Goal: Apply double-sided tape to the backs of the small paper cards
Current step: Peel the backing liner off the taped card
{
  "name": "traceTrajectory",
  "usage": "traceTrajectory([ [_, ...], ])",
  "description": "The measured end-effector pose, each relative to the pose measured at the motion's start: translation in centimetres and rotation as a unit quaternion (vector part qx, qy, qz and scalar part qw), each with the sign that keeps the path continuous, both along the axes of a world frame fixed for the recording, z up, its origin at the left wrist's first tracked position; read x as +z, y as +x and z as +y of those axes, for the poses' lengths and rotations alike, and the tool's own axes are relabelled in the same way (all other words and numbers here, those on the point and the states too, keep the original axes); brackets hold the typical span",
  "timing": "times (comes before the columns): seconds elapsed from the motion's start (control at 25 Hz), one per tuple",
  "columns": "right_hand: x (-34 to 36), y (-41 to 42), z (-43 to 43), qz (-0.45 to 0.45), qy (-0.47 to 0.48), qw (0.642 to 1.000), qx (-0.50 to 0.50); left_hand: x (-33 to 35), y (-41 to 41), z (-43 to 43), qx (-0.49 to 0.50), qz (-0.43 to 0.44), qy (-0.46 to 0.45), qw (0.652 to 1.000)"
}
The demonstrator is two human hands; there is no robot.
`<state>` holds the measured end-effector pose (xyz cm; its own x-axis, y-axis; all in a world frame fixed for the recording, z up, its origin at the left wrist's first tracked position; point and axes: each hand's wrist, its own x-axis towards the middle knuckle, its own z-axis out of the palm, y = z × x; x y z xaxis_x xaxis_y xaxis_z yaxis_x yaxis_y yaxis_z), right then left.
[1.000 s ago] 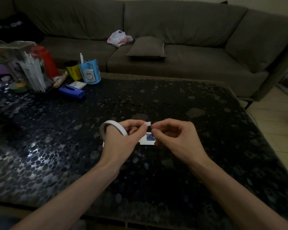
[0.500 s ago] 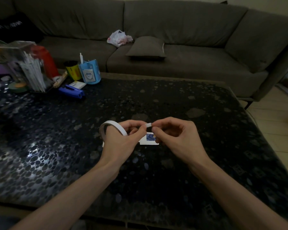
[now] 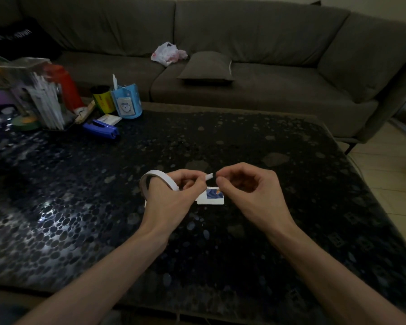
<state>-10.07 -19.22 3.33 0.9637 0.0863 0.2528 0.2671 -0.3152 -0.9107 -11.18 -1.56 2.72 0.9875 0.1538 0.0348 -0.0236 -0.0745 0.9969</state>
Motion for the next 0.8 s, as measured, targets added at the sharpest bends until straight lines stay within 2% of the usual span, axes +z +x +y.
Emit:
traceTrajectory([
  [0.56,0.05,-0.04,0.0,0.002,0.003,1.0,0.01,-0.23,0.12,-0.03,-0.014,-0.005,-0.015,1.0],
  [0.8,0.1,-0.24,0.0,-0.039,-0.037,0.999,-0.004,-0.32,0.11,-0.2,-0.034,-0.01,-0.008,0.999],
])
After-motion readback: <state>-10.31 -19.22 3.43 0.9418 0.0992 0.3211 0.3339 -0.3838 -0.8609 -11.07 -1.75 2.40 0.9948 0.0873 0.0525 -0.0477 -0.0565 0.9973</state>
